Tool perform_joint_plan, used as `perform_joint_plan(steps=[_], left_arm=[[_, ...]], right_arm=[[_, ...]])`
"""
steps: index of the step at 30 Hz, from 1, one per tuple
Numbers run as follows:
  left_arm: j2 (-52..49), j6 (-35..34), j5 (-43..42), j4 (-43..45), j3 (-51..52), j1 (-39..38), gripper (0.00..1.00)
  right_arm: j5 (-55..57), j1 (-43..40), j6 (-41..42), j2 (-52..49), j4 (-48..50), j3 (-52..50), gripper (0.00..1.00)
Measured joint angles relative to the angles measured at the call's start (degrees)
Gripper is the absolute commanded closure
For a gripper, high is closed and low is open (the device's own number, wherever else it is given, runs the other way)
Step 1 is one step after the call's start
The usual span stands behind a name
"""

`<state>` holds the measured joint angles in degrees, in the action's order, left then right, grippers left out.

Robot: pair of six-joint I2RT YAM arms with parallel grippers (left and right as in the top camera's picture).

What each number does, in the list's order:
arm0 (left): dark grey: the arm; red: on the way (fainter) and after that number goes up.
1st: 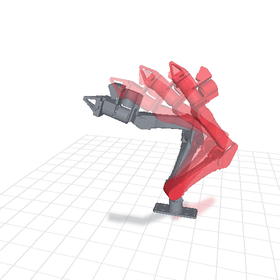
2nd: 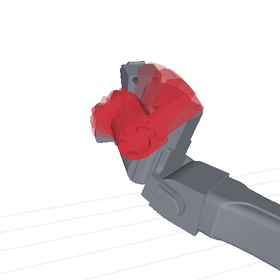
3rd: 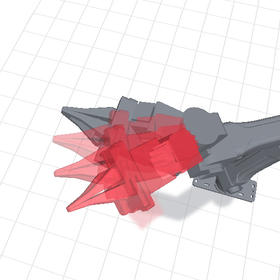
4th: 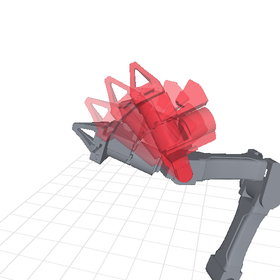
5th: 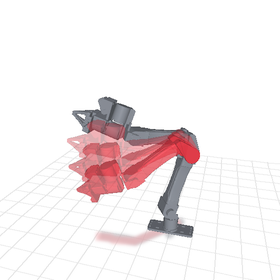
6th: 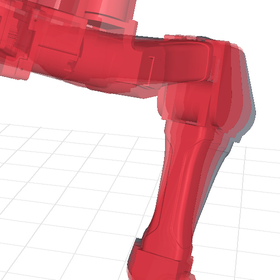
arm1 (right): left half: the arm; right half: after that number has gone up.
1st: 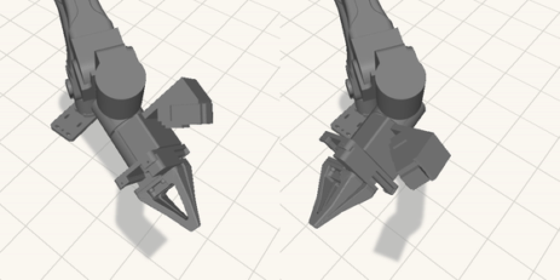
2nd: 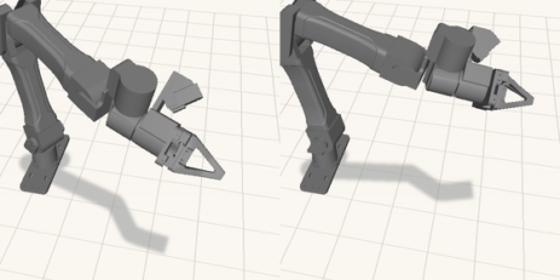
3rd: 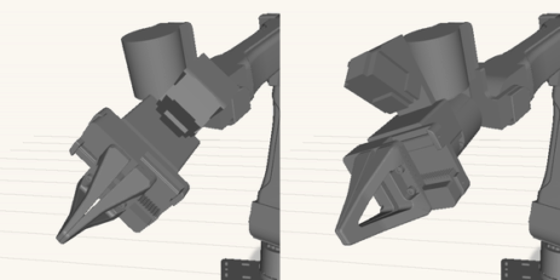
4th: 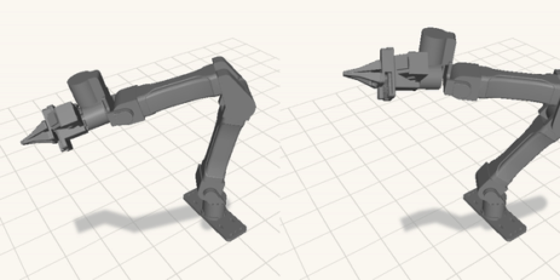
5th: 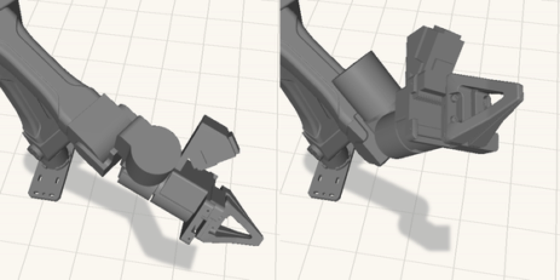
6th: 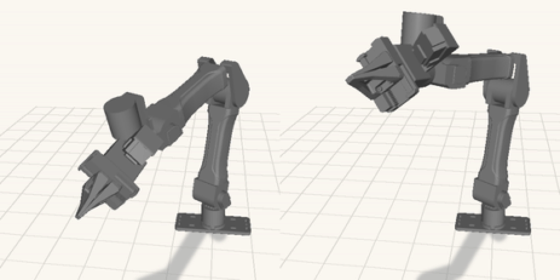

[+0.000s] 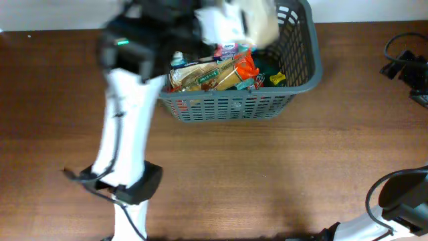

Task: Pack container
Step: 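Lift the beige paper bag into the basket and open the left gripper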

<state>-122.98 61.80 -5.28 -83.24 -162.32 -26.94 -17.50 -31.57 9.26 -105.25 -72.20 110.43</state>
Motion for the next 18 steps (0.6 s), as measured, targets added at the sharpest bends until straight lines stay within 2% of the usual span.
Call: perform_joint_plan(steps=[4, 8, 16, 17, 18], left_arm=[[-3.96, 3.65, 5.4, 1.05, 6.14, -1.79, 0.99], [-8.11, 3.96, 7.72, 1.86, 9.51, -1.77, 0.98], [-12.37, 2.86, 5.42, 2.01, 9.97, -2.14, 0.98], [-12.37, 2.84, 5.29, 2.01, 9.97, -2.27, 0.93], [-12.37, 2.82, 5.2, 1.99, 9.97, -2.54, 0.63]], right_arm=[[0.0, 0.0, -0.02, -0.02, 0.0, 0.0, 0.01], [0.0, 0.0, 0.0, -0.02, 0.02, 0.0, 0.01], [0.0, 0.0, 0.02, -0.02, 0.02, 0.0, 0.01], [0.0, 0.0, 0.02, -0.02, 0.0, 0.0, 0.01], [0.0, 0.0, 0.0, -0.02, 0.0, 0.0, 0.01]])
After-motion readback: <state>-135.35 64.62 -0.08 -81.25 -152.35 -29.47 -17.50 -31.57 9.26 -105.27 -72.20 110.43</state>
